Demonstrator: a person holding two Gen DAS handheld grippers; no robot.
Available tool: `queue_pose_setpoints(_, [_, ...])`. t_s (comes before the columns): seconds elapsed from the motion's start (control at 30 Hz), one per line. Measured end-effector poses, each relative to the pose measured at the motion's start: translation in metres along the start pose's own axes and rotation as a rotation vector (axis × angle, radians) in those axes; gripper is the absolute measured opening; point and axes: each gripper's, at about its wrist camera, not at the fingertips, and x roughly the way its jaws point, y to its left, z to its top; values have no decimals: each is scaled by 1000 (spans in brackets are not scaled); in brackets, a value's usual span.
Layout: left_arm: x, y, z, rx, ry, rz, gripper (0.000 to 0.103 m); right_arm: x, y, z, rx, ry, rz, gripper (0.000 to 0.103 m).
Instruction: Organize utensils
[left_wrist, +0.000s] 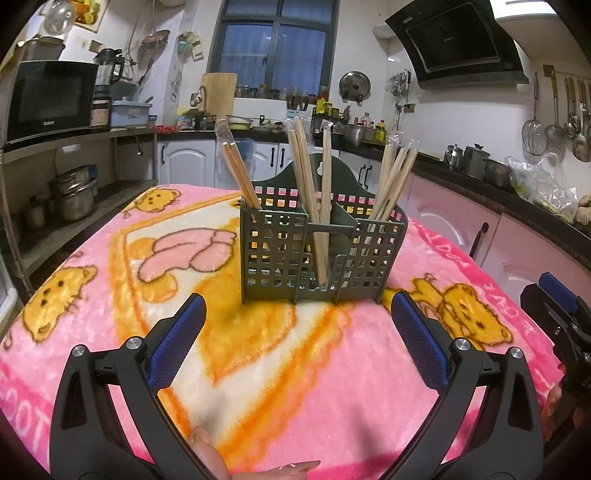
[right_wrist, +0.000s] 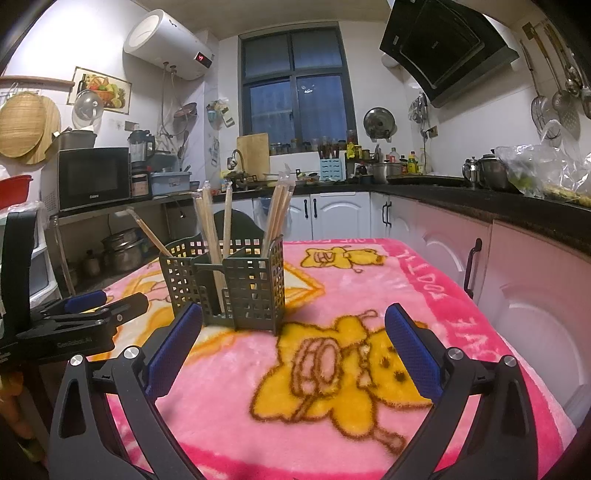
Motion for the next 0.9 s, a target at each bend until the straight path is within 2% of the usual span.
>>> queue_pose_setpoints(0.9, [2, 0, -1, -2, 4, 5, 92, 2, 4, 2, -12, 14, 12, 96])
